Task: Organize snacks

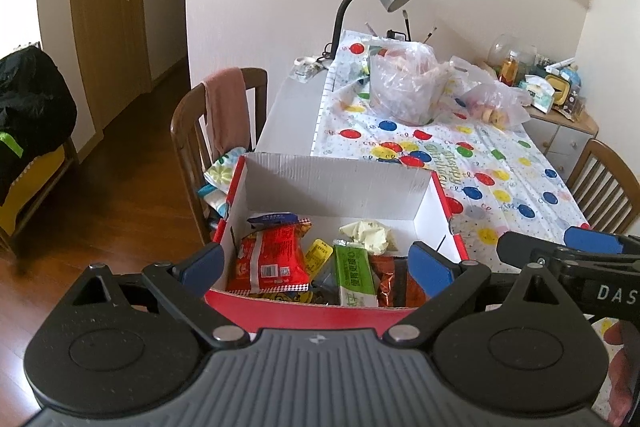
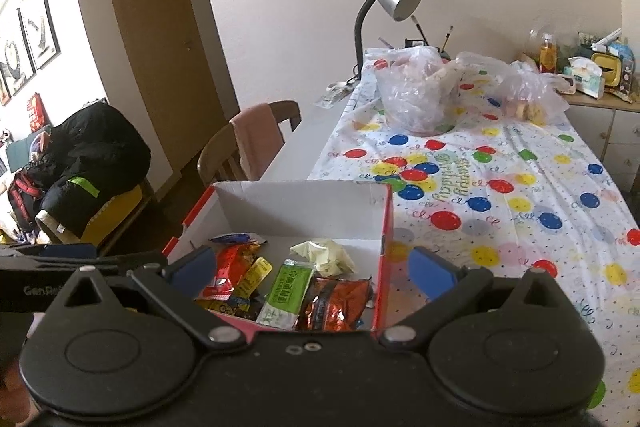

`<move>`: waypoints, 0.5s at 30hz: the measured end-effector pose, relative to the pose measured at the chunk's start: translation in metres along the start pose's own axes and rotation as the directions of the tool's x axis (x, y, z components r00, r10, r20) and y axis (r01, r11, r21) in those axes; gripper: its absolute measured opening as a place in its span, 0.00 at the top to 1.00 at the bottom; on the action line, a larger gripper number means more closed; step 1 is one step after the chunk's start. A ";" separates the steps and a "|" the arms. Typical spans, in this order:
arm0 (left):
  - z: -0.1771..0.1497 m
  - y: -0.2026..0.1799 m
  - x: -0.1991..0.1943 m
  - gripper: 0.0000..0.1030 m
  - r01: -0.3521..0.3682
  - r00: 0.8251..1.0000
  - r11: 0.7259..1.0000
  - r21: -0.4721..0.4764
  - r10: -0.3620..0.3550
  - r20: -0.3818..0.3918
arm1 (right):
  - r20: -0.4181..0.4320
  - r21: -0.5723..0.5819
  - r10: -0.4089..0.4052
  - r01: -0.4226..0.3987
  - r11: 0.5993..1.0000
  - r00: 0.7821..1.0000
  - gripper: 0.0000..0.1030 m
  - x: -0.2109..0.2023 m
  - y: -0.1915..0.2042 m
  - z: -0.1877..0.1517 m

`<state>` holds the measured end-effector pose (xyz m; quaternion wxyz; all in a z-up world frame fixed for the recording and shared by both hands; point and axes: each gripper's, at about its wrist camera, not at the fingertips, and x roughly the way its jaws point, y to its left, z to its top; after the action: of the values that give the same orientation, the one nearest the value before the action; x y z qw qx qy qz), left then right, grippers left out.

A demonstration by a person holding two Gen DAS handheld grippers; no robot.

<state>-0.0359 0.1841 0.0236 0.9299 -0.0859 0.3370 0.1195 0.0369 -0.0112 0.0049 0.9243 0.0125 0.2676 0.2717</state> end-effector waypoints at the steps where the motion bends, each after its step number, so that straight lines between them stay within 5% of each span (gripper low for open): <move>1: 0.000 -0.001 0.000 0.04 0.001 1.000 1.000 0.001 -0.001 0.001 | -0.001 0.005 -0.007 0.007 1.000 1.000 0.00 0.000 -0.001 0.000; 15: -0.002 -0.004 -0.003 0.04 0.007 1.000 1.000 0.002 -0.007 -0.003 | -0.028 -0.007 -0.023 0.023 1.000 0.999 0.00 0.001 -0.005 0.000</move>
<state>-0.0385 0.1787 0.0242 0.9299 -0.0861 0.3383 0.1157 0.0398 -0.0151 0.0033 0.9236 0.0026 0.2798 0.2620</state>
